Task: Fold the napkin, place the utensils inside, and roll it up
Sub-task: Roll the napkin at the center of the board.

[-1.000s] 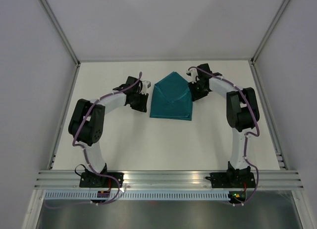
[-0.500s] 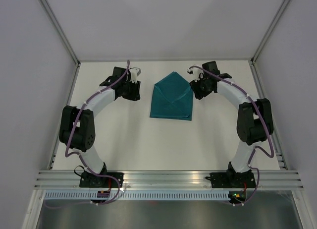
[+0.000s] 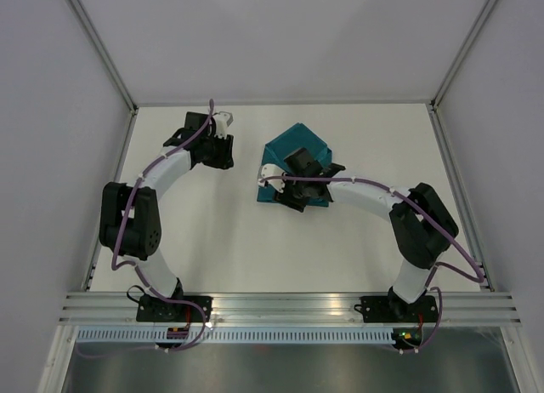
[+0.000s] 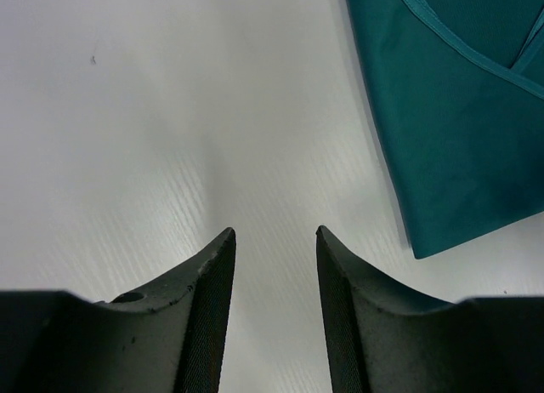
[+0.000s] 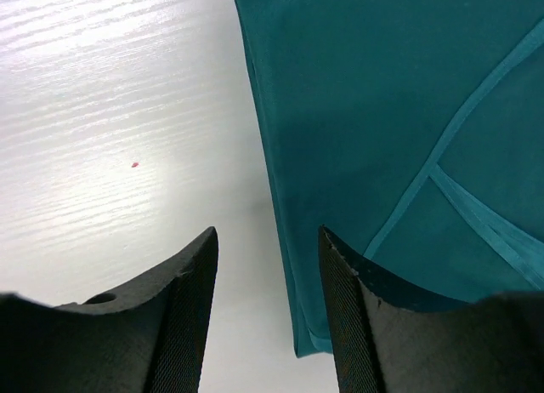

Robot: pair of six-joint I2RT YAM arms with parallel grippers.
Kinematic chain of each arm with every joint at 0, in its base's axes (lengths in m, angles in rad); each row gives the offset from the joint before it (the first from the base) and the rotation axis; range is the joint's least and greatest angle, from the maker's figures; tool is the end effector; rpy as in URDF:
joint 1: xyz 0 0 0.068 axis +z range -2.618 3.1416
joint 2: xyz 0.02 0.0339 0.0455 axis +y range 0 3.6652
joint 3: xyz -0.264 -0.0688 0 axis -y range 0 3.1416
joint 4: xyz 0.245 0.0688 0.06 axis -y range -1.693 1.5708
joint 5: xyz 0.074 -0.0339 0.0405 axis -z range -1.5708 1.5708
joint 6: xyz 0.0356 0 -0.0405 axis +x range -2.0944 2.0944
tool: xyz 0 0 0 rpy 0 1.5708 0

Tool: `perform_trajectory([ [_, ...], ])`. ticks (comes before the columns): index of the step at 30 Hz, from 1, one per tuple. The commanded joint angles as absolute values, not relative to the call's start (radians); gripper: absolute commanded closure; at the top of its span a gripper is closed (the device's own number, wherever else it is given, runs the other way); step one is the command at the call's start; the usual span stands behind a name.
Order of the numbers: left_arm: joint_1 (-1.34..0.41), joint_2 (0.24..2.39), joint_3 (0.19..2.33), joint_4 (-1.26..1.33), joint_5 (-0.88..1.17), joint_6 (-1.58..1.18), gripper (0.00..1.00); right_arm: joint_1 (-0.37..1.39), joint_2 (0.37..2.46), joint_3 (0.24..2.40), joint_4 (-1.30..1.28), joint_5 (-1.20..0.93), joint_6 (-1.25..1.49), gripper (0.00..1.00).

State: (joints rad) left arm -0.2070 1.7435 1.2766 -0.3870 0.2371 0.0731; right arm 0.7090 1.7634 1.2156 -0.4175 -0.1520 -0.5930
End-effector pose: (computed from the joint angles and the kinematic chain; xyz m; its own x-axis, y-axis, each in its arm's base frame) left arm 0.3726 -0.0868 0.2350 -0.7102 0.2217 -0.6682 0.4038 0.9058 -0.1286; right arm 0.2797 0.2470 0.2065 -0.1213 -0.8319 -0.5416 -0.9367 0.2765 -0.2148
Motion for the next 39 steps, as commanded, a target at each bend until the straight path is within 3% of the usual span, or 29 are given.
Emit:
perform_trajectory([
  [1, -0.186, 1.694, 1.295, -0.365, 0.248, 0.095, 0.51, 0.722, 1.798, 1.189, -0.324, -0.097, -0.650, 0.43],
  [21, -0.155, 1.681, 1.285, -0.353, 0.278, 0.094, 0.51, 0.727, 1.856, 1.085, -0.184, -0.012, -0.750, 0.39],
  [39, -0.153, 1.710, 1.293, -0.348, 0.308, 0.101, 0.50, 0.658, 1.925, 1.135, -0.291, -0.149, -0.799, 0.41],
])
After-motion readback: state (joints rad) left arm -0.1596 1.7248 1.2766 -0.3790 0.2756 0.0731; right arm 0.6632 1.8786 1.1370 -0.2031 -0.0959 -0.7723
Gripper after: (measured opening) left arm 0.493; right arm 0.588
